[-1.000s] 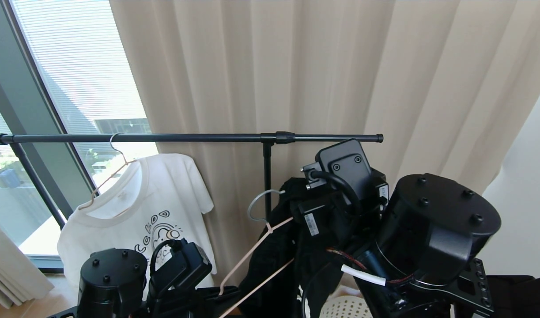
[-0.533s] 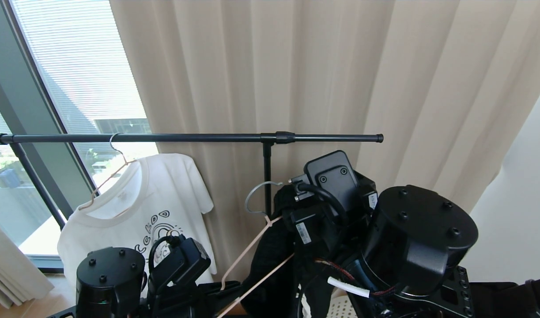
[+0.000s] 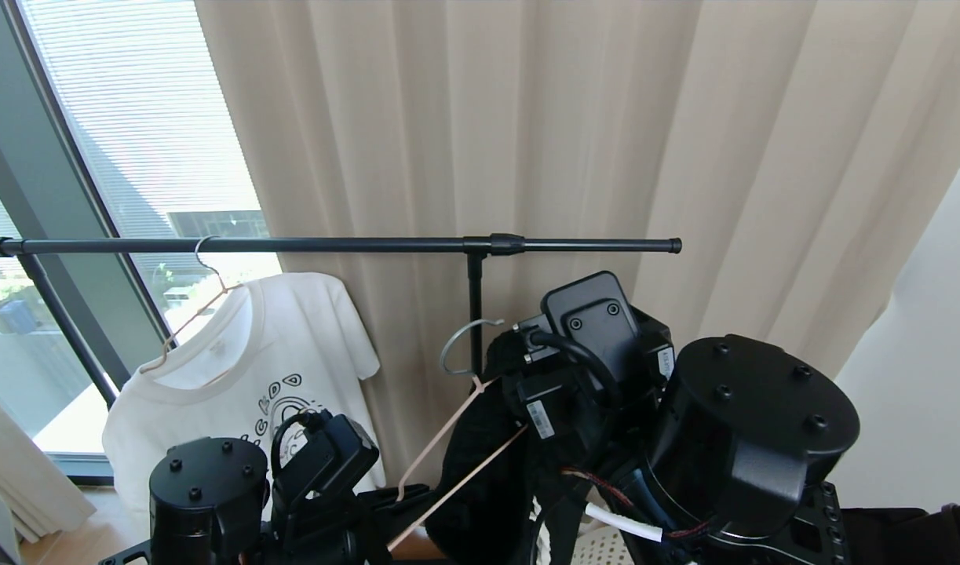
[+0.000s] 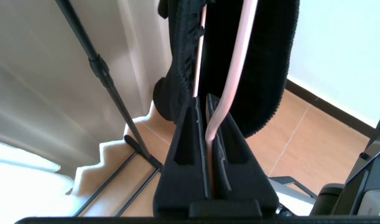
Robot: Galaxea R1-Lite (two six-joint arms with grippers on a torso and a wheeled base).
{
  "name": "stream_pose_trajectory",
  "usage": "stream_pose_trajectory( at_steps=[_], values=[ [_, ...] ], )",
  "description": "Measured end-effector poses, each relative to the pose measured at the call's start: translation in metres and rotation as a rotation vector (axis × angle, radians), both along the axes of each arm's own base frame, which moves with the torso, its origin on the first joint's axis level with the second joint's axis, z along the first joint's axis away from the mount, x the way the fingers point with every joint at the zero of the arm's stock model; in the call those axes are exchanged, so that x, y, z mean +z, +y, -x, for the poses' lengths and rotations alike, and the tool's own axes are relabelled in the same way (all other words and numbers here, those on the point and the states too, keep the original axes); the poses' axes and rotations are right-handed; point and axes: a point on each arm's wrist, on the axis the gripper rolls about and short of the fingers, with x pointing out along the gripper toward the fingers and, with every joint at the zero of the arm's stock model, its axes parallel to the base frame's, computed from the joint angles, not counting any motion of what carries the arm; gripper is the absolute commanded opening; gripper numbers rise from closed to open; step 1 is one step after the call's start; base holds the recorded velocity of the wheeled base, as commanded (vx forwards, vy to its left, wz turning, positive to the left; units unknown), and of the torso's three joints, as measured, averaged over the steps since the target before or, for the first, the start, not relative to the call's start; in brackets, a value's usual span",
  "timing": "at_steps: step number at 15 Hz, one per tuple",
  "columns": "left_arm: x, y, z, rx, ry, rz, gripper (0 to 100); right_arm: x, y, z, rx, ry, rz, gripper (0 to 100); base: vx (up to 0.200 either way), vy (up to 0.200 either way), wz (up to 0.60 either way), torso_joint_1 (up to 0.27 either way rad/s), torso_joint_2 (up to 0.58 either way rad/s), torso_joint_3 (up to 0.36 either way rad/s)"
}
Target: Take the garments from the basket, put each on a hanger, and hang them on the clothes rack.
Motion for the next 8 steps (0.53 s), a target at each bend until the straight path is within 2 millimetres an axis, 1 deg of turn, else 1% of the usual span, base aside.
stream_pose_trajectory(
  at_steps=[3,8],
  values=[
    [0.0021,-0.0010,-0.0021,0.018,-0.012,0.025,0,-0.0008,0.0011,0.0049,0.015,0.002,0.004,100,0.000,0.000,0.00,0.000,0.00,0.000],
    [0.0035,-0.0008,-0.0034,0.025,-0.025,0.036,0,-0.0017,0.0000,0.0076,0.021,0.005,0.011,100,0.000,0.000,0.00,0.000,0.00,0.000]
  ],
)
